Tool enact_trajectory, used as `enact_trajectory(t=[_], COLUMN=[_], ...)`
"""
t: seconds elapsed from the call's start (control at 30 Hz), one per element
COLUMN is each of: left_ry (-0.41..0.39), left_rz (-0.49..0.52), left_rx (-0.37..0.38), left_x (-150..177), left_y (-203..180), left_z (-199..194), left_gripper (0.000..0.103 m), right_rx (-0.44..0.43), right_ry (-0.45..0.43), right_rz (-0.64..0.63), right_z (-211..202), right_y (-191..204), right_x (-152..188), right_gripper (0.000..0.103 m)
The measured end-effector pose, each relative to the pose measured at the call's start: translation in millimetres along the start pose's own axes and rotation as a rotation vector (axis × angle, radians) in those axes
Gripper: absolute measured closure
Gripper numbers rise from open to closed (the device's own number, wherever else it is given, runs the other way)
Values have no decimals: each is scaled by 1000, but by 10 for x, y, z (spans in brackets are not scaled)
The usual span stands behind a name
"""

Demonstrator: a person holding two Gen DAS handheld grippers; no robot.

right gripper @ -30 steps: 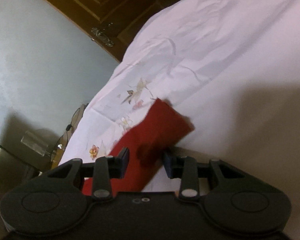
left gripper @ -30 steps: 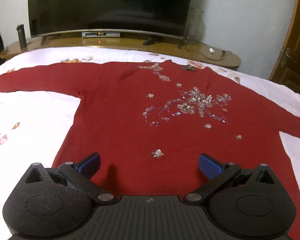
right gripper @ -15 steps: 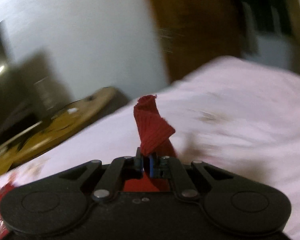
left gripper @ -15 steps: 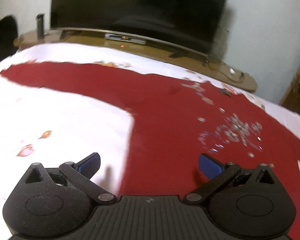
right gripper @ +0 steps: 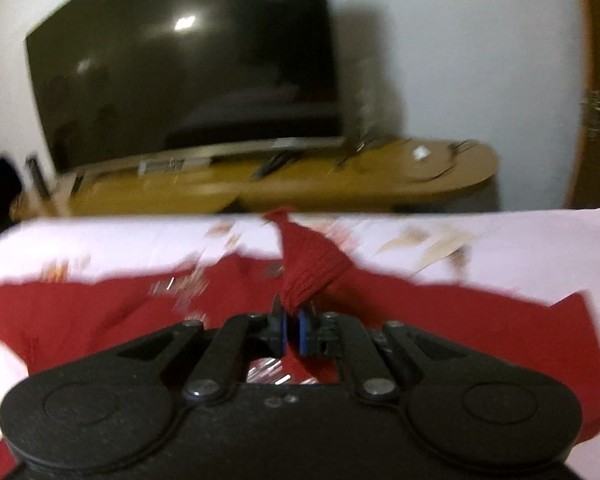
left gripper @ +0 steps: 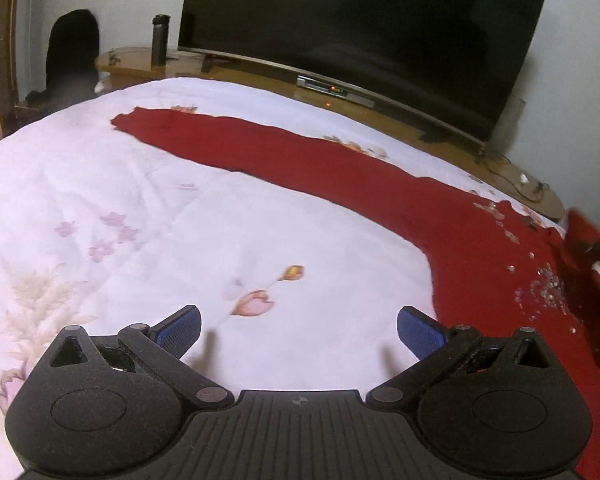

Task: Fold small clothes

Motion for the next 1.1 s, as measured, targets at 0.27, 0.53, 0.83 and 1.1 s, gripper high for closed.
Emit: enact_trajectory(t=[0.27,0.53,0.83,1.1], left_ry=[14,106,312,266], left_rz=[-28,2,-61,20], left_rx=[188,570,595,523], left_x=[-163,-415,-221,-319], left_y=[-367,-2040,-3027,-3214], left_z=[233,1016,1959,2101], left_gripper=[0,39,39,100], right_rx=[-22,32,180,238], right_ry=[33,-47,-33,-19], right_rz=[-170,4,174,375], right_z=[6,-938,-1211,-1175], right_y=[399,-235,-1335,-2121], right_x=[507,653,989,1195], right_gripper=[40,47,47,51])
Point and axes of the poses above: each gripper's, at about its wrist camera, not at the fingertips, and z roughly the way its jaws point, y to its left, x to its underside, the point moved 7 cm from there along z, roughly the way its jaws point
